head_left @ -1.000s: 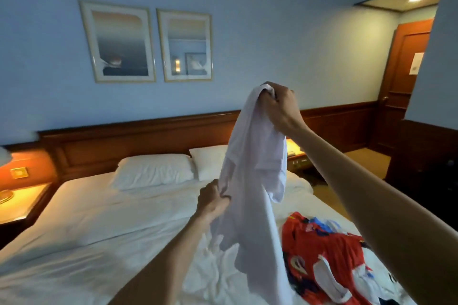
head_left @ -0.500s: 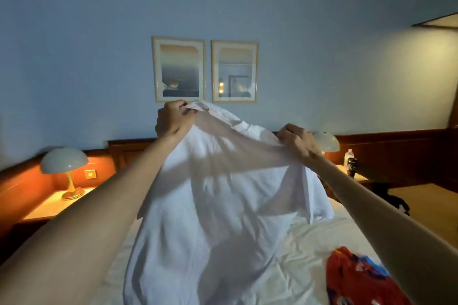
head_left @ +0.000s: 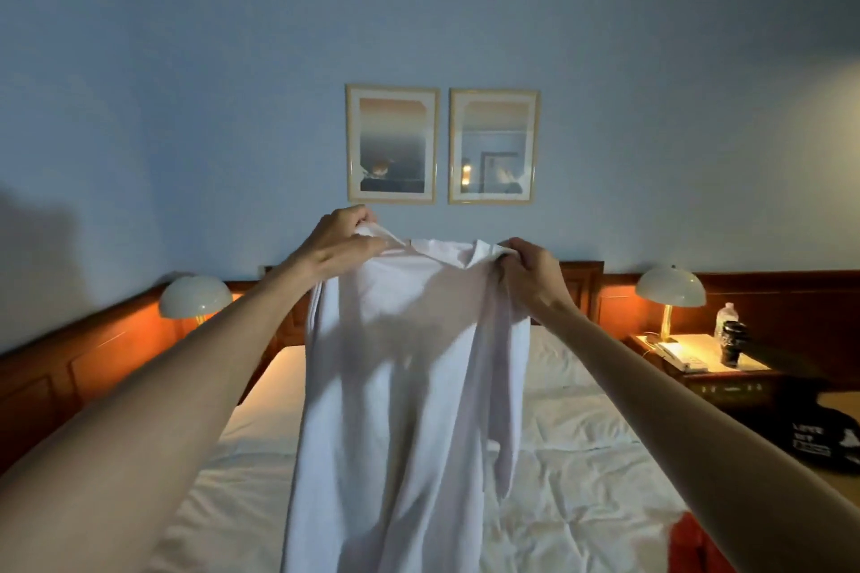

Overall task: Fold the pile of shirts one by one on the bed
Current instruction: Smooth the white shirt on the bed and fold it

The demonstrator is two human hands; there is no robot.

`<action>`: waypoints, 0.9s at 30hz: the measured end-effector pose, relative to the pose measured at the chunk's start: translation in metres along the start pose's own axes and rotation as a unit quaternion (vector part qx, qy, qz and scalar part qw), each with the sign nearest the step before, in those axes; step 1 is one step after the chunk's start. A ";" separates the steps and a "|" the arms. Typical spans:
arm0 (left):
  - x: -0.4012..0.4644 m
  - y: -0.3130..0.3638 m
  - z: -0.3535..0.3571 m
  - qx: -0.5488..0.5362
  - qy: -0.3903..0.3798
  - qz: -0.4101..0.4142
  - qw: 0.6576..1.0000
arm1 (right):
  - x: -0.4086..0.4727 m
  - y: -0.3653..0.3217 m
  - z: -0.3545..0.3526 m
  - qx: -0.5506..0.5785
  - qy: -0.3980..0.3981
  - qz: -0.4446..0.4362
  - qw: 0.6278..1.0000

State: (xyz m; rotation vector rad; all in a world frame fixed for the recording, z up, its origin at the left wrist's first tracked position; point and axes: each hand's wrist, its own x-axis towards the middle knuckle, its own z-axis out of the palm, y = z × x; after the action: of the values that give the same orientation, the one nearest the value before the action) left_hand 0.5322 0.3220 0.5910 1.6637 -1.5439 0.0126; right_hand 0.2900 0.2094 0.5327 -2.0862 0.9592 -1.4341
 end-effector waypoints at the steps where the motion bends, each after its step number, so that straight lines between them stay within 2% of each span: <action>1: -0.003 -0.007 -0.001 -0.001 -0.014 -0.004 1.000 | 0.002 -0.006 0.002 0.007 0.007 0.000 1.000; 5: -0.016 -0.047 0.000 0.106 -0.042 -0.016 0.993 | 0.011 -0.019 0.009 0.019 0.040 -0.029 0.999; 8: -0.023 -0.078 0.001 0.147 -0.006 -0.036 0.989 | 0.018 -0.023 0.011 -0.035 0.036 -0.041 0.998; 10: -0.025 -0.082 -0.001 0.100 0.059 -0.065 0.991 | 0.022 -0.023 0.012 -0.064 0.043 -0.061 0.995; 12: -0.022 -0.080 -0.004 -0.009 0.140 -0.134 0.981 | 0.028 -0.021 0.012 -0.062 0.063 -0.049 0.995; 13: -0.021 -0.080 -0.007 -0.080 0.158 -0.165 0.970 | 0.031 -0.021 0.010 -0.075 0.054 -0.031 0.995; 15: -0.018 -0.088 -0.012 -0.182 0.127 -0.190 0.956 | 0.034 -0.020 0.005 -0.114 0.007 0.022 0.993; 17: -0.013 -0.095 -0.016 -0.203 0.121 -0.172 0.956 | 0.037 -0.018 -0.002 -0.115 0.011 0.053 0.992; 20: -0.006 -0.089 -0.024 -0.242 0.187 -0.133 0.943 | 0.037 -0.020 -0.012 -0.086 0.058 0.072 0.992; 22: -0.003 -0.084 -0.025 -0.221 0.157 -0.131 0.954 | 0.037 -0.019 -0.015 -0.121 0.018 0.096 0.988; 24: -0.001 -0.084 -0.029 -0.228 0.135 -0.142 0.954 | 0.037 -0.018 -0.019 -0.134 0.017 0.101 0.986; 26: 0.001 -0.082 -0.033 -0.245 0.183 -0.134 0.943 | 0.037 -0.017 -0.022 -0.098 0.054 0.088 0.990; 27: 0.002 -0.081 -0.035 -0.223 0.188 -0.123 0.949 | 0.035 -0.017 -0.023 -0.098 0.062 0.077 0.990</action>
State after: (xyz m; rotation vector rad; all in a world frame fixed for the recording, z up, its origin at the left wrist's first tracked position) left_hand 0.6174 0.3306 0.5692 1.3803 -0.9589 -0.1338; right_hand 0.2817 0.1953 0.5750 -2.0235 1.3276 -1.4552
